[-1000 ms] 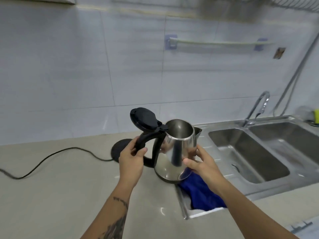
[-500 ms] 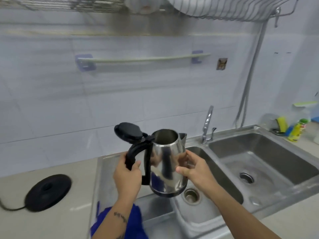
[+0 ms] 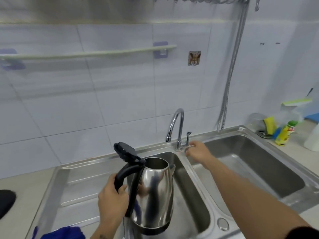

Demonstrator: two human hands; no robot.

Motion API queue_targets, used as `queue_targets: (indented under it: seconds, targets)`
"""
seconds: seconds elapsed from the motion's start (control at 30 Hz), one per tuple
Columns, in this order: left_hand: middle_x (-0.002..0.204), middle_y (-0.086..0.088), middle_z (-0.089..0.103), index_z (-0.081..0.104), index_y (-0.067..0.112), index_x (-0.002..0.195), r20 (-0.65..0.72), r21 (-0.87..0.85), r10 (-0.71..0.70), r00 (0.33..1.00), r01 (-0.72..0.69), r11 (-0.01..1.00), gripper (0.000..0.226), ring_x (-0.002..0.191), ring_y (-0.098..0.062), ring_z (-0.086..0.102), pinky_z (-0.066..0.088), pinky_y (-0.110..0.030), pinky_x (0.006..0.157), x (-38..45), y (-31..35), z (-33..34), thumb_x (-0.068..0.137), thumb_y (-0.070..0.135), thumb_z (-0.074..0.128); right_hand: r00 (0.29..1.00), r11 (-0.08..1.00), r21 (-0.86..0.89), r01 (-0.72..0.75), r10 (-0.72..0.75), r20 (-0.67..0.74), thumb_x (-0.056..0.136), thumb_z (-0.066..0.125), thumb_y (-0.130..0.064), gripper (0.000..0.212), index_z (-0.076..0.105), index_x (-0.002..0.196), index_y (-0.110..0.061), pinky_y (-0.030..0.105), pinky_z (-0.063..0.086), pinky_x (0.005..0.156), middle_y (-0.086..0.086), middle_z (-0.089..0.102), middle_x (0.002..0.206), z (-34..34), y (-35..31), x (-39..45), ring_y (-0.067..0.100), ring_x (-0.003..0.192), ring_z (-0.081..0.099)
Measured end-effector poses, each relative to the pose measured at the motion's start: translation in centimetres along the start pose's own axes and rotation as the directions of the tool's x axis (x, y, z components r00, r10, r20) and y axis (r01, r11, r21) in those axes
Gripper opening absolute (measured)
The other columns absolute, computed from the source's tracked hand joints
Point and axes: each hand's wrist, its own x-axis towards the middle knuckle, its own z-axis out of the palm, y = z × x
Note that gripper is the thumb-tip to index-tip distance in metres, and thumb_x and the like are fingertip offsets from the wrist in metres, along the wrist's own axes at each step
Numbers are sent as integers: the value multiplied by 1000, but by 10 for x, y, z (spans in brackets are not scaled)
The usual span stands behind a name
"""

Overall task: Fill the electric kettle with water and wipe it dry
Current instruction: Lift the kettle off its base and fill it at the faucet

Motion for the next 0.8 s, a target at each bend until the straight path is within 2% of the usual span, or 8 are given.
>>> queue_targets:
  seconds: [0.1, 0.17, 0.27, 0.37, 0.5, 0.57, 0.67, 0.8]
  targets:
    - [90, -4, 67, 58, 30, 105, 9, 19, -20, 1000, 20, 1000, 32, 87, -30, 61, 50, -41, 81, 5, 4, 15, 86, 5, 58, 999, 991, -134, 10, -5, 43, 89, 65, -9, 50, 55, 137, 0, 38, 45, 103, 19, 60, 135, -7, -8, 30, 35, 126, 56]
    - [89, -1, 66, 57, 31, 101, 21, 3, -29, 999, 29, 1000, 31, 85, -30, 62, 52, -41, 80, 13, 9, 22, 86, 3, 56, 996, 979, -202, 36, -19, 85, 88, 64, -11, 57, 49, 142, 0, 37, 46, 103, 21, 55, 141, -9, -14, 53, 35, 128, 54]
    - [90, 1, 65, 58, 29, 102, 33, -22, -49, 998, 50, 998, 30, 84, -27, 63, 53, -40, 78, 29, 17, 33, 88, 3, 56, 990, 930, -350, 111, -72, 124, 85, 60, -13, 55, 48, 138, 2, 34, 47, 93, 21, 56, 140, -9, -22, 87, 34, 119, 56]
    - [88, -1, 65, 60, 26, 103, 41, -30, -49, 998, 50, 998, 27, 84, -23, 63, 48, -34, 74, 46, 22, 41, 90, 3, 56, 983, 889, -438, 136, -66, 171, 89, 58, -12, 60, 43, 145, 3, 39, 45, 106, 21, 49, 148, -4, -23, 111, 36, 133, 51]
    - [88, -2, 66, 58, 28, 103, 47, 10, -52, 998, 52, 999, 25, 79, -18, 62, 46, -32, 68, 60, 22, 49, 91, 6, 55, 972, 820, -537, 196, -90, 218, 86, 64, -26, 54, 54, 132, 2, 44, 47, 102, 16, 43, 145, 2, -8, 122, 37, 123, 54]
    - [89, -1, 65, 58, 27, 105, 62, 34, -52, 997, 50, 998, 24, 79, -16, 61, 44, -31, 68, 63, 21, 53, 92, 7, 55, 969, 798, -559, 226, -125, 214, 85, 64, -28, 56, 55, 132, 1, 47, 47, 102, 13, 40, 142, 6, 2, 118, 37, 122, 52]
    - [91, -2, 65, 58, 26, 107, 82, 63, -64, 995, 59, 996, 24, 84, -23, 61, 46, -34, 74, 64, 19, 56, 91, 9, 56, 963, 792, -555, 254, -158, 216, 84, 61, -24, 52, 56, 132, -5, 47, 48, 101, 9, 32, 144, 15, 17, 101, 38, 121, 51]
    - [92, -5, 63, 57, 24, 107, 88, 103, -91, 992, 82, 991, 21, 81, -25, 59, 45, -34, 72, 63, 18, 61, 91, 10, 55, 961, 776, -572, 266, -168, 219, 83, 54, -15, 48, 56, 131, -13, 43, 49, 96, 3, 23, 154, 19, 33, 81, 37, 123, 51]
